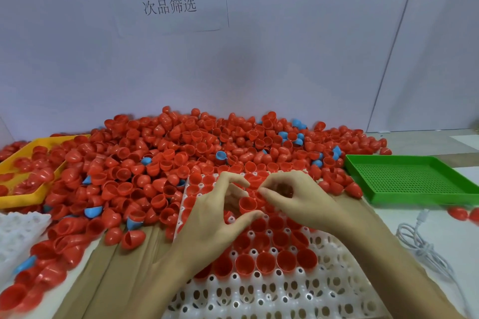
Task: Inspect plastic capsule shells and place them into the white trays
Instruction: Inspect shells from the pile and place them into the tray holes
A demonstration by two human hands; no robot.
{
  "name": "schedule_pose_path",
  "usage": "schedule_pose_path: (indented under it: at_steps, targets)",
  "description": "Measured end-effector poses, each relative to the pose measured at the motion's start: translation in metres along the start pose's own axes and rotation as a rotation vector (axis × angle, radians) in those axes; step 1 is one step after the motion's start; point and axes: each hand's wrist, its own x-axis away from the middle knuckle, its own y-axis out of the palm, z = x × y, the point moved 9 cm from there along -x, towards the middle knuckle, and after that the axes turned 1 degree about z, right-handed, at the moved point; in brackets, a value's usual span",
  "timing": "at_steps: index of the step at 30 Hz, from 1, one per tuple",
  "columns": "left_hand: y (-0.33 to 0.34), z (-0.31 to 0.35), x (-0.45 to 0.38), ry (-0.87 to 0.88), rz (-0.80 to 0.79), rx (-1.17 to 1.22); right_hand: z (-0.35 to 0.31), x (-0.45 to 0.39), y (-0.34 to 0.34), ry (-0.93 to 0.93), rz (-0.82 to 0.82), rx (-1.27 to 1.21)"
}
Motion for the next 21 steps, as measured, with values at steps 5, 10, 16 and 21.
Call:
schedule_pose_path:
  at_steps: [5, 10, 16, 21]
  targets:
    - [-0.006, -0.017, -0.004, -0.181, 0.015, 0.231, 0.001, 0.011, 0.001, 0.067, -0.086, -0.386]
    - [-0.009, -0.015, -0.004, -0.186, 0.017, 0.291, -0.007, 0.014, 0.000, -0.033, -0.138, -0.427]
    - [-0.014, -0.010, -0.004, -0.136, 0.057, 0.246, -0.006, 0.014, -0.003, -0.047, -0.114, -0.375]
    - [-0.013, -0.021, -0.005, -0.256, 0.058, 0.313, -0.007, 0.014, -0.001, -0.047, -0.108, -0.429]
